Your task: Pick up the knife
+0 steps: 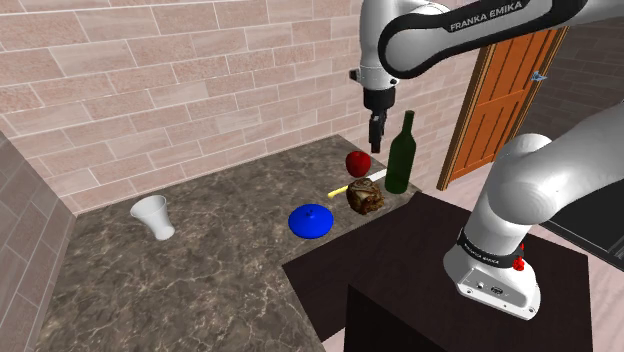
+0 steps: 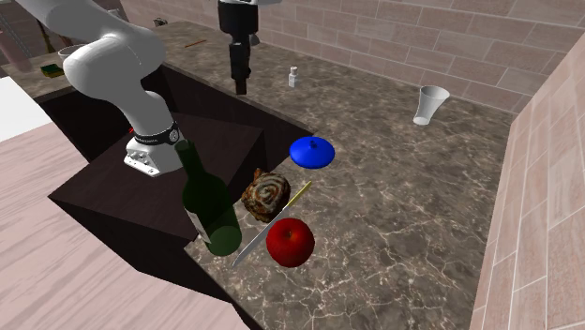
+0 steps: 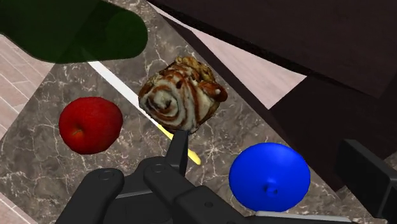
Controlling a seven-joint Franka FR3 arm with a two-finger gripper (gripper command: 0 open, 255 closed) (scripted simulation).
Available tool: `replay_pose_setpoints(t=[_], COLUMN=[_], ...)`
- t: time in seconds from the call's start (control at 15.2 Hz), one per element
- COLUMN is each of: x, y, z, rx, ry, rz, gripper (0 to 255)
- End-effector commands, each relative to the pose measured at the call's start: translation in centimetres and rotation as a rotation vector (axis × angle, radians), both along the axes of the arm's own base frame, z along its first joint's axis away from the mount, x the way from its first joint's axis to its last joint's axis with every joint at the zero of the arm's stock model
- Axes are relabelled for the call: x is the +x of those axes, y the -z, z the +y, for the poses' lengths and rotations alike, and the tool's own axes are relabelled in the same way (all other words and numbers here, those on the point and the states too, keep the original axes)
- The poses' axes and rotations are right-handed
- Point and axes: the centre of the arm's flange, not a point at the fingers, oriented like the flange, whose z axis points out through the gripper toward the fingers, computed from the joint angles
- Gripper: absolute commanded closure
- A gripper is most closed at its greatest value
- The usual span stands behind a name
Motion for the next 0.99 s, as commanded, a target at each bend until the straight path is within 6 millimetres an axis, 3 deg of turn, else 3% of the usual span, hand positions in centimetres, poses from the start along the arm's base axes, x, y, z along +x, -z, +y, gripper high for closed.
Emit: replay_pose_setpoints(t=[0.0,0.92], x=[0.8,7.9], y=[2.5,18.5], z=[0.0,-1.2], rx=[-0.025,-0.199], ry=[-0.074,-0.561], rz=[-0.011,-0.069], gripper=[0,0])
